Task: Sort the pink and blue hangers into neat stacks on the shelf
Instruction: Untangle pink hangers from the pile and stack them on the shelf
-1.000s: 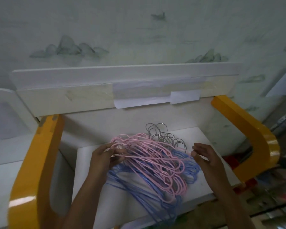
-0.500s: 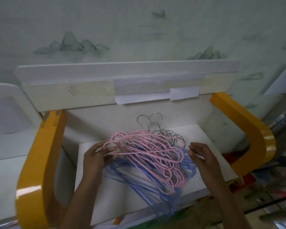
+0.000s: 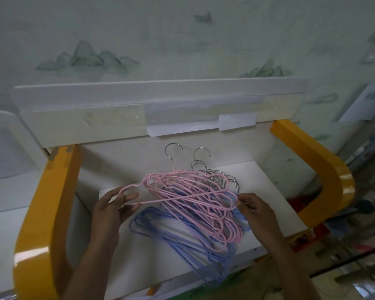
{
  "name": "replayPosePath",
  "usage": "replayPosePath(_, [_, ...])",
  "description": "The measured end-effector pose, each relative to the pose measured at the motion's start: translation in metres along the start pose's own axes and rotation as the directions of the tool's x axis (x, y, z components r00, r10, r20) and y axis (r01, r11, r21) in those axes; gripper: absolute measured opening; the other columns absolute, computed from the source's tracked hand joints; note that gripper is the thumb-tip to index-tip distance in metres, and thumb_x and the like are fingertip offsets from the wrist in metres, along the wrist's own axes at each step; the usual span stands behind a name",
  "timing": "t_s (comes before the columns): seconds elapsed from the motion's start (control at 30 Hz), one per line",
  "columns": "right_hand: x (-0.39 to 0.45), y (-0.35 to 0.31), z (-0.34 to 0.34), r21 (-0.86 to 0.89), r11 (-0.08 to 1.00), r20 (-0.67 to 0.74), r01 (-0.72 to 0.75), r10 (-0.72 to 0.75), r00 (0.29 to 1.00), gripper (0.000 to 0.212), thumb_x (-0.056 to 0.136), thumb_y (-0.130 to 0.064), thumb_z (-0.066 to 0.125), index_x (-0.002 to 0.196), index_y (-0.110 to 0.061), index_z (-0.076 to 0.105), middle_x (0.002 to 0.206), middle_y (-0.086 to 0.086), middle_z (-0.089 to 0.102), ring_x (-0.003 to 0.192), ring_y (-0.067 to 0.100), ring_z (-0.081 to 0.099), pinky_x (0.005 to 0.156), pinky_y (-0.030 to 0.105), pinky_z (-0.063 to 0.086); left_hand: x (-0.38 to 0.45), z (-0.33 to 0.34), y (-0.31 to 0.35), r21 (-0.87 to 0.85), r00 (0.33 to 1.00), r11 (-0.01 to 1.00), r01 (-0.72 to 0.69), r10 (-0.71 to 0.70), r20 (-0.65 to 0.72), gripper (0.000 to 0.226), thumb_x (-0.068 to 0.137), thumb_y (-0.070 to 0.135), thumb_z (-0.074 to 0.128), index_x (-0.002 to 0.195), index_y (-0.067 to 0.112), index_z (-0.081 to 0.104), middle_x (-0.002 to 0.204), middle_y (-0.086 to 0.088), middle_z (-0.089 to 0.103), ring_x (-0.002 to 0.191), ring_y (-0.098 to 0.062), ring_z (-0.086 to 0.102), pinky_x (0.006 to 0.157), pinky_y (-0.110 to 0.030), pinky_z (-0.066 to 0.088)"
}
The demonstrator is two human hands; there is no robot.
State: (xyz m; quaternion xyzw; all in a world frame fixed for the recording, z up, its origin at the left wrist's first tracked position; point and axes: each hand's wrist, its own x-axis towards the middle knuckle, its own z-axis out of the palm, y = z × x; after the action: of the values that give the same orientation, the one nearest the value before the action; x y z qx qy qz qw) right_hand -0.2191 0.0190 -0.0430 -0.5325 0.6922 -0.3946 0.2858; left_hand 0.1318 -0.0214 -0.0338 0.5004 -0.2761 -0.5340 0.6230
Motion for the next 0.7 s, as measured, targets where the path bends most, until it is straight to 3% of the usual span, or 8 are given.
replayPosePath(0.1, [0.003,-0.002,0.009,-0.105,0.994,-0.054,-0.017,0.011,0.998,0.006,0.091,-0.027,0.068,0.094,-0.022,0.069,0.087,-0.005,0.071,0.079,0.007,0.066,0.074,0.031,0.053,0.003,-0.002,0.0,-0.004,1.0,1.0,-0.003,0.003,0.003,0.025,0.097,0.001,0.048,0.119,-0.005,0.06,0.078,-0.01,0.075,0.076,-0.02,0.073,0.069,-0.03,0.061])
replayPosePath(0.3, [0.007,-0.002,0.015,-0.123,0.992,-0.14,-0.003,-0.015,0.99,0.014,0.091,-0.025,0.066,0.077,-0.026,0.065,0.067,-0.006,0.068,0.066,0.012,0.066,0.068,0.036,0.054,0.004,-0.005,0.003,-0.014,1.0,1.0,-0.001,0.001,0.008,0.025,0.098,0.002,0.047,0.119,-0.003,0.061,0.081,-0.011,0.075,0.077,-0.024,0.073,0.071,-0.031,0.061])
replayPosePath(0.4, [0.007,-0.007,0.013,-0.019,0.999,-0.165,0.04,-0.042,0.985,0.016,0.095,-0.021,0.061,0.08,-0.021,0.064,0.064,-0.005,0.07,0.06,0.008,0.068,0.065,0.035,0.056,0.003,-0.005,0.008,-0.014,1.0,1.0,-0.006,0.006,0.005,0.026,0.1,0.002,0.045,0.118,-0.001,0.062,0.082,-0.012,0.075,0.078,-0.024,0.073,0.07,-0.031,0.061])
replayPosePath(0.6, [0.002,-0.019,0.008,0.347,0.937,-0.122,0.037,0.006,0.993,0.006,0.095,-0.012,0.061,0.095,-0.01,0.066,0.073,0.012,0.074,0.067,0.031,0.074,0.069,0.045,0.061,-0.008,-0.003,0.019,-0.026,0.999,0.999,-0.038,0.038,-0.005,0.025,0.1,0.002,0.045,0.116,0.001,0.063,0.079,-0.009,0.075,0.075,-0.022,0.073,0.07,-0.03,0.061])
replayPosePath(0.7, [-0.002,-0.02,0.004,0.393,0.919,-0.128,0.044,0.007,0.992,0.006,0.094,-0.008,0.061,0.095,-0.008,0.067,0.075,0.015,0.073,0.071,0.035,0.073,0.071,0.047,0.061,-0.017,-0.003,0.024,-0.034,0.998,0.998,-0.053,0.053,-0.021,0.025,0.1,0.002,0.045,0.116,0.001,0.063,0.079,-0.01,0.075,0.073,-0.022,0.072,0.069,-0.029,0.061])
